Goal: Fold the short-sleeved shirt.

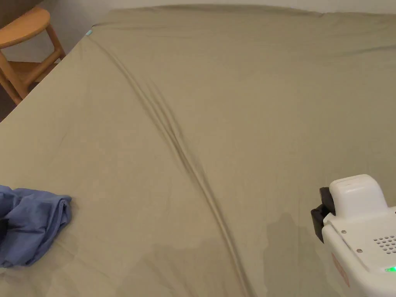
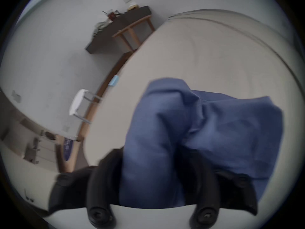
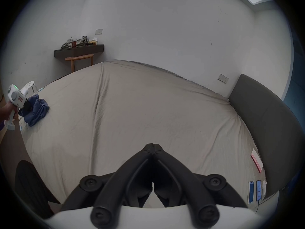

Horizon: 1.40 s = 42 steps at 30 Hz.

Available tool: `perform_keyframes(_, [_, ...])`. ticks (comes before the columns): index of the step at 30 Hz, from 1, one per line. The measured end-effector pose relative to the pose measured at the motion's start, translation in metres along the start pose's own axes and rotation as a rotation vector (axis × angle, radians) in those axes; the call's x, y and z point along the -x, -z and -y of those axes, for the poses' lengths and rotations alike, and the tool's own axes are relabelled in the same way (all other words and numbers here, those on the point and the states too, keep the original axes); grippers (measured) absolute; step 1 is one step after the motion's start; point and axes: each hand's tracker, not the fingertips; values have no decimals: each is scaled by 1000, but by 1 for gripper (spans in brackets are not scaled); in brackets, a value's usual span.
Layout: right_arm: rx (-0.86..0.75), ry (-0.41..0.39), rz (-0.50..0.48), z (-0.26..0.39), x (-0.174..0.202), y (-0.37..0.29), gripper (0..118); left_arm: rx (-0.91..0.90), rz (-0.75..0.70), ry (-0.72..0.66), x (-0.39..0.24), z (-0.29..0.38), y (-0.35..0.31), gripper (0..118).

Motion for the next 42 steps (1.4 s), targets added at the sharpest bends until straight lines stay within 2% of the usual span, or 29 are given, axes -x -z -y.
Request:
perform_keyframes(1, [4,-1,0,0,-1,0,0,-8,-64,-3,0,-2,-2,61])
perform_keyframes(3, [6,5,1,-1,-7,-2,0,-88,-122,-29,6,-11,-14,88])
perform_keyframes(4, [2,7,4,-1,-10,-4,0,-141,-136,-53,7,-15,-26,93])
perform_keyframes(10, [-48,24,25,-9,-34,-26,0,-460,36,-227,24,-60,-141,94])
perform_keyframes(15, [-146,40,46,-22,-63,-54,0,-755,212,-257,3,-75,-298,95])
perform_keyframes(18, [-218,57,59,-32,-78,-76,0,-903,305,-243,-18,-71,-358,94])
perform_keyframes(20, [-273,72,66,-38,-85,-93,0,-949,352,-289,-40,-61,-396,85])
perform_keyframes(21, [-297,80,70,-39,-89,-101,0,-969,389,-302,-53,-54,-414,72])
perform_keyframes(23, [-337,97,79,-42,-95,-116,0,-1024,441,-313,-79,-41,-444,23])
perform_keyframes(24, [-349,101,79,-43,-97,-123,0,-1042,464,-326,-95,-34,-457,8])
perform_keyframes(26, [-379,109,79,-44,-101,-136,0,-1077,524,-311,-122,-20,-480,0])
perform_keyframes(28, [-404,106,88,-45,-102,-148,0,-1100,598,-250,-147,-9,-498,0])
perform_keyframes(33, [-448,103,108,-41,-104,-167,0,-1126,658,-166,-200,16,-532,0])
perform_keyframes(37, [-468,102,126,-34,-104,-176,0,-1144,629,-107,-228,33,-545,0])
perform_keyframes(42, [-477,105,142,-23,-104,-182,0,-1142,622,-106,-240,51,-545,0])
